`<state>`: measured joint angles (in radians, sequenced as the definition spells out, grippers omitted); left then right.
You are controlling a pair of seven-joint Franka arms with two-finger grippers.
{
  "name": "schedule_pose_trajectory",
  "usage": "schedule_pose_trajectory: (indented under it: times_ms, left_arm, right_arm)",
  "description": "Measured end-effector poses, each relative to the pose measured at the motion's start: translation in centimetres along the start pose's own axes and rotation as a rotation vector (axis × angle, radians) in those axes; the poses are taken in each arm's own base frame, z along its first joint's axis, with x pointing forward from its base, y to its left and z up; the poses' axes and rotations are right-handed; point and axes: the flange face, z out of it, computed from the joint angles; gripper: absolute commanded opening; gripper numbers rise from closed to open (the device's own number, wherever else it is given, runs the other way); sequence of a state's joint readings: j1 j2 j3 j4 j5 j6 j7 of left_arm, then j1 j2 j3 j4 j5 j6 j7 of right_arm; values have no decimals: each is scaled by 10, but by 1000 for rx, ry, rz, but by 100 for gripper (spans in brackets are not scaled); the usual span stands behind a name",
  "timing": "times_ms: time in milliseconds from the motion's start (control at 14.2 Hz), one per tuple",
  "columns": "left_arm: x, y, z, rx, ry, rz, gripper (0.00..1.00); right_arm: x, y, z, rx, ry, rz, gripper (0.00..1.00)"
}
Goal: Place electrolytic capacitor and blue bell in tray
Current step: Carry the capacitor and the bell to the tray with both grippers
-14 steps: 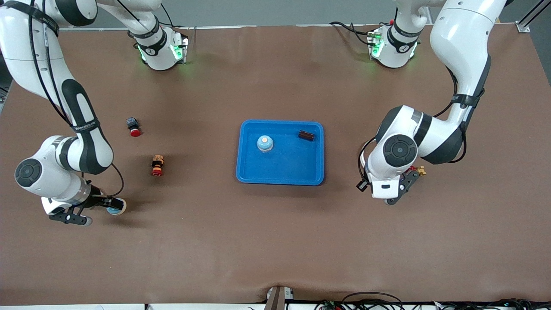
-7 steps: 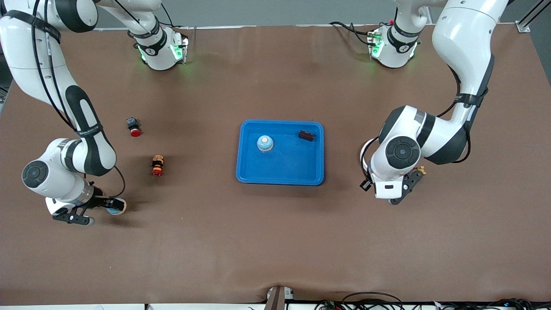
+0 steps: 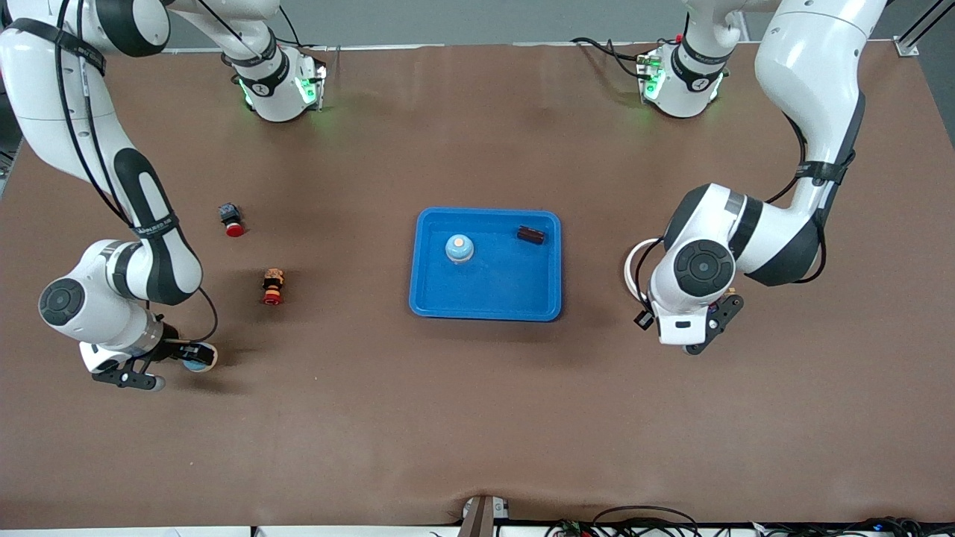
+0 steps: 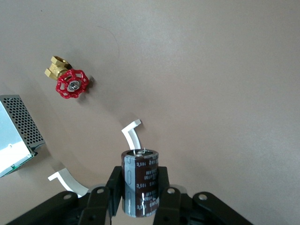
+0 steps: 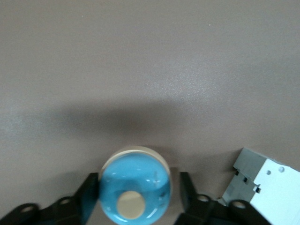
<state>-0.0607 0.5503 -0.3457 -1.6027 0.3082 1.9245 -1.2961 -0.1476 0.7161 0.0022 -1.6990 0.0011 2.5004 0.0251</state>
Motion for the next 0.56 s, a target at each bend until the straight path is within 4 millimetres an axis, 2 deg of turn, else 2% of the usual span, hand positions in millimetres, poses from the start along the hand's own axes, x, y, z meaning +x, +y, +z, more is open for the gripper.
schedule_pose_trajectory:
  times_ms: [353, 494, 565]
  left_arm:
    - [4, -2, -1, -1, 0, -7, 0]
    - [4, -1, -2, -2, 0, -6, 0]
    - [3, -1, -3, -4, 1, -4, 0]
  right_arm:
    - [0, -5, -1, 4, -13, 27, 0]
    - [-1, -20, -7, 6, -64, 40, 0]
    - [0, -31, -18, 5, -84, 50, 0]
